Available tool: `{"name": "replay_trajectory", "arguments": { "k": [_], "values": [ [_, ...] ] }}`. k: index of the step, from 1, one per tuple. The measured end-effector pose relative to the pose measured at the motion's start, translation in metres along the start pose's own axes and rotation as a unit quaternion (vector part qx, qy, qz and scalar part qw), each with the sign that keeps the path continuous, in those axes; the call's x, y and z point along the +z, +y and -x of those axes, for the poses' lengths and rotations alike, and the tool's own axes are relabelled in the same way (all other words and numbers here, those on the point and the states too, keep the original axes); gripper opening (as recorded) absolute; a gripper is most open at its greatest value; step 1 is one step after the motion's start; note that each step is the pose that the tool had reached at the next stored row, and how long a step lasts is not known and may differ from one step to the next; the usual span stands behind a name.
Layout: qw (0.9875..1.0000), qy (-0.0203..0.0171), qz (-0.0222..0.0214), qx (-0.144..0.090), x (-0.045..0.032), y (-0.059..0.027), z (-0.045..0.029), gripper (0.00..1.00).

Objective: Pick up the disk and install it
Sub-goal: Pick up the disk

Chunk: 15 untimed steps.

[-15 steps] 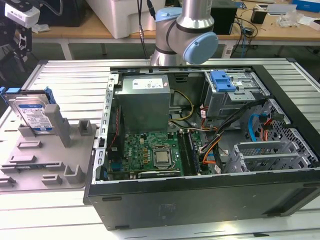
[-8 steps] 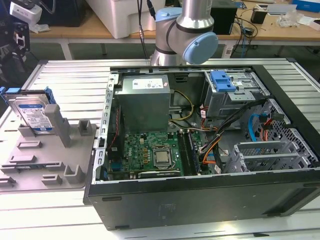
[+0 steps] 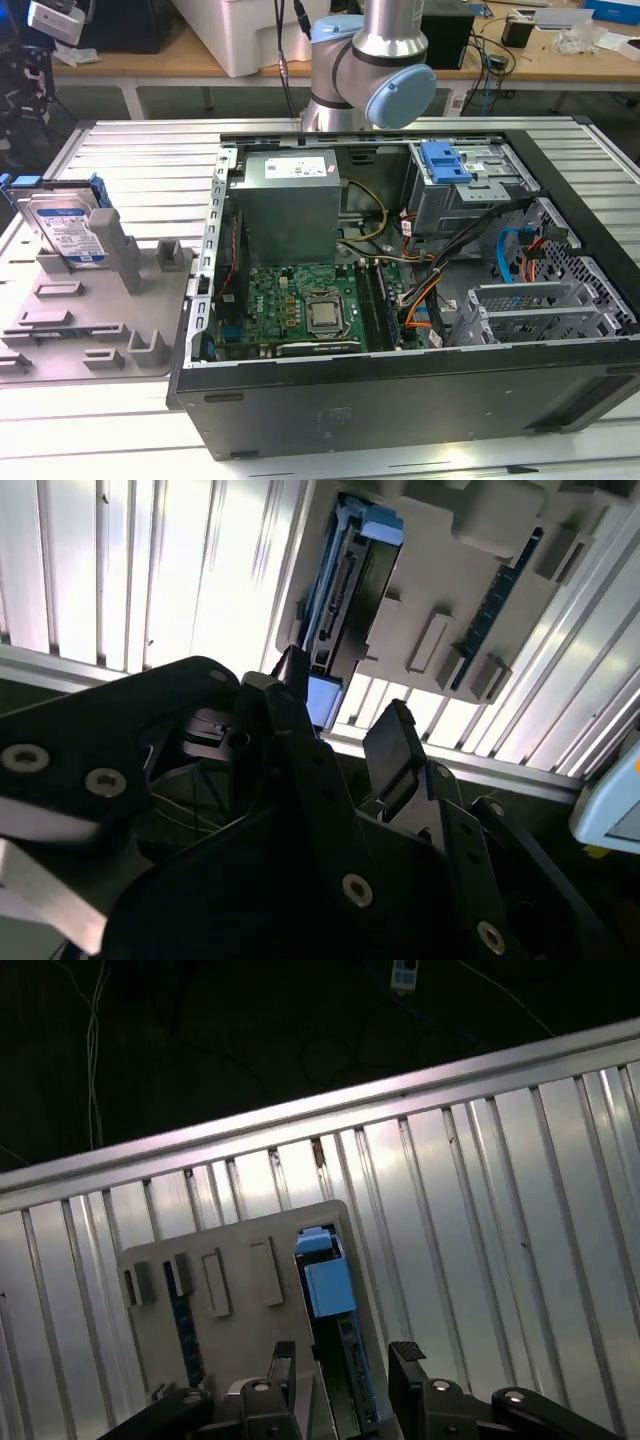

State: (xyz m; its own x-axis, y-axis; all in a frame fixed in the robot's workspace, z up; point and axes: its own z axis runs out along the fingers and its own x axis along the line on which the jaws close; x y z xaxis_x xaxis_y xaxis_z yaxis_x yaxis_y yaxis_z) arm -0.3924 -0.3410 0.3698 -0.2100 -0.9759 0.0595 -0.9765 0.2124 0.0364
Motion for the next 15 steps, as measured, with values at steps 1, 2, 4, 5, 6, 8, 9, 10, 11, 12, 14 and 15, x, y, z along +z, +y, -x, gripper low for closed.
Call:
{"name": "replay_trajectory", "arguments": {
  "k": [1, 2, 4, 5, 6, 8, 9, 10, 11, 12, 14, 15],
  "values": [
    [1.0, 0.0006, -0.0003, -0.003, 0.0001, 0.0, 0.0, 0.5],
    [1.0, 0.0006, -0.0003, -0.004, 0.0001, 0.0, 0.0, 0.5],
    [1.0, 0.0007, -0.0003, -0.004, 0.0, 0.0, 0.0, 0.5],
    [1.0, 0.0007, -0.0003, -0.004, 0.0, 0.0001, 0.0, 0.5],
    [1.0, 0.0008, -0.0006, -0.007, 0.0001, 0.0004, -0.0001, 0.5],
    [0.9998, 0.0012, -0.0012, -0.017, 0.0001, 0.0004, -0.0001, 0.5],
    [0.9996, 0.0016, -0.002, -0.029, 0.0001, 0.0005, -0.0001, 0.5],
    [0.9993, 0.0019, -0.0025, -0.037, 0.0001, 0.0005, -0.0001, 0.5],
    [0.999, 0.0021, -0.0029, -0.044, 0.0001, 0.0005, -0.0002, 0.5],
    [0.9987, 0.0024, -0.0033, -0.051, 0.0001, 0.0005, -0.0001, 0.5],
    [0.9979, 0.0029, -0.0041, -0.065, 0.0001, 0.0005, -0.0001, 0.5],
    [0.9975, 0.0031, -0.0045, -0.071, 0.0001, 0.0005, -0.0001, 0.5]
  ]
}}
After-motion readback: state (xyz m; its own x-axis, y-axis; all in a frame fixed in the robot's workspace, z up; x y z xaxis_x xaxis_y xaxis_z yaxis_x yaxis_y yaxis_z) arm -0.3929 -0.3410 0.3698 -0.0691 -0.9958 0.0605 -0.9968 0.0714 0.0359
